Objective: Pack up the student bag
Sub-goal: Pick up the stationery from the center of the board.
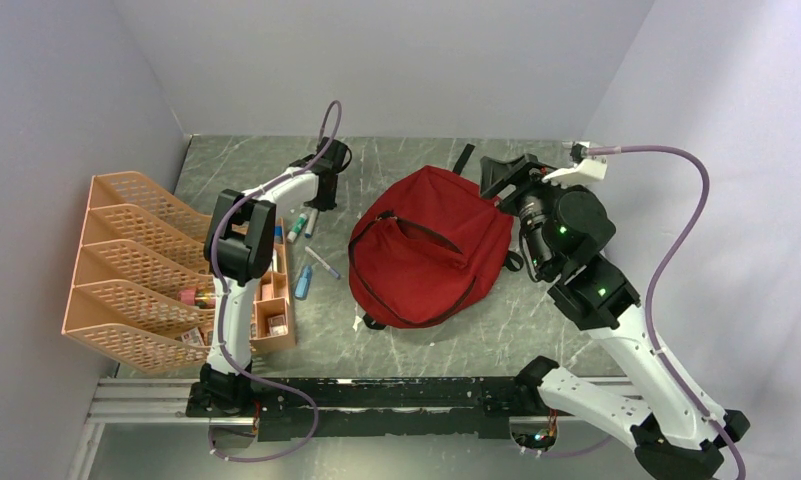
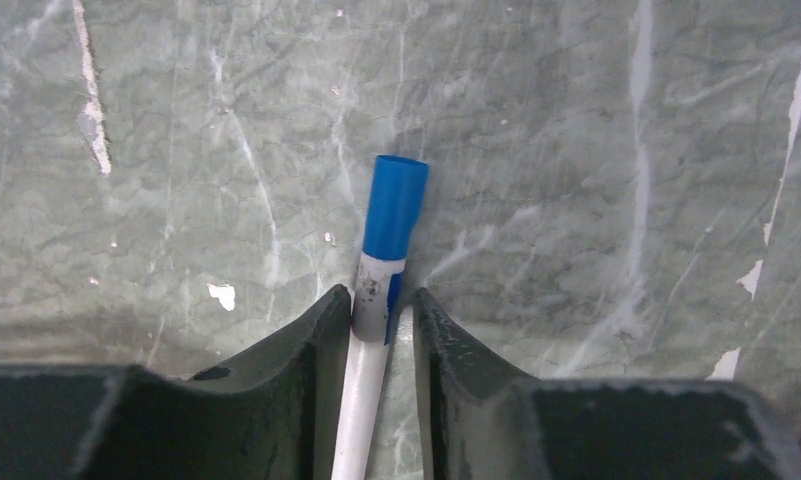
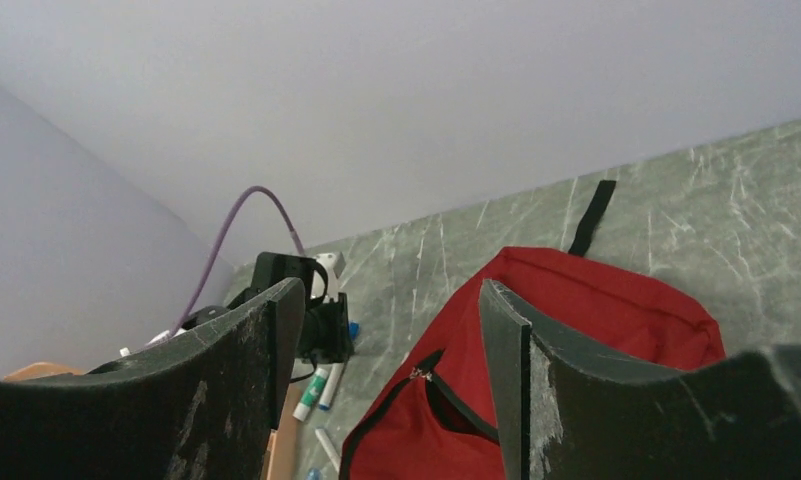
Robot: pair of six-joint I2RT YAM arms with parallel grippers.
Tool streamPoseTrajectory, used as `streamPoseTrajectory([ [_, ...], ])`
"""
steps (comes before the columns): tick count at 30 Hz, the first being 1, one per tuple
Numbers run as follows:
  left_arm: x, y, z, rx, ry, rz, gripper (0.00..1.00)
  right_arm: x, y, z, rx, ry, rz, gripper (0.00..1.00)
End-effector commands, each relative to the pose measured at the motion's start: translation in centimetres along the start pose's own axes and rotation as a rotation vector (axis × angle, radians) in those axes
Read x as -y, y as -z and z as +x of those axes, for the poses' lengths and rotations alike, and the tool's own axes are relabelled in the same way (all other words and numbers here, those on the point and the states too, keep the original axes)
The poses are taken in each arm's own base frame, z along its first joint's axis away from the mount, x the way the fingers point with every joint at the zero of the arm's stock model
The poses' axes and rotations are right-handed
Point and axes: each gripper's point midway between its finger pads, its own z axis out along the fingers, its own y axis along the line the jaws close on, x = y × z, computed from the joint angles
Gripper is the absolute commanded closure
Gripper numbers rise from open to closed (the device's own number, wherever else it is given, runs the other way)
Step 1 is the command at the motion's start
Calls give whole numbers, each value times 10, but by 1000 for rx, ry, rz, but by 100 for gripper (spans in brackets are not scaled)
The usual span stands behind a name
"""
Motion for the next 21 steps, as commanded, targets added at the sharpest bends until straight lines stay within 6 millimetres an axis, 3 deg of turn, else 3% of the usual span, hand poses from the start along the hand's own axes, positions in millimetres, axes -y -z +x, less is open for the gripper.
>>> streamPoseTrajectory([
  [1,7,-2,7,-15,1,36,68,3,3,-5,22,-32,13,32],
  [6,7,7,3,2,17,56,84,7,-2,15,4,32,-3,32],
  [11,15,29,-11,48,60,137,94,31,-8,67,-74,224,6,32],
  [18,22,91,-41,158,155,297,95,45,-10,119,-248,493,-50,28],
  [21,25,122,-40,200,217,389,95,39,-8,130,-290,620,-149,27],
])
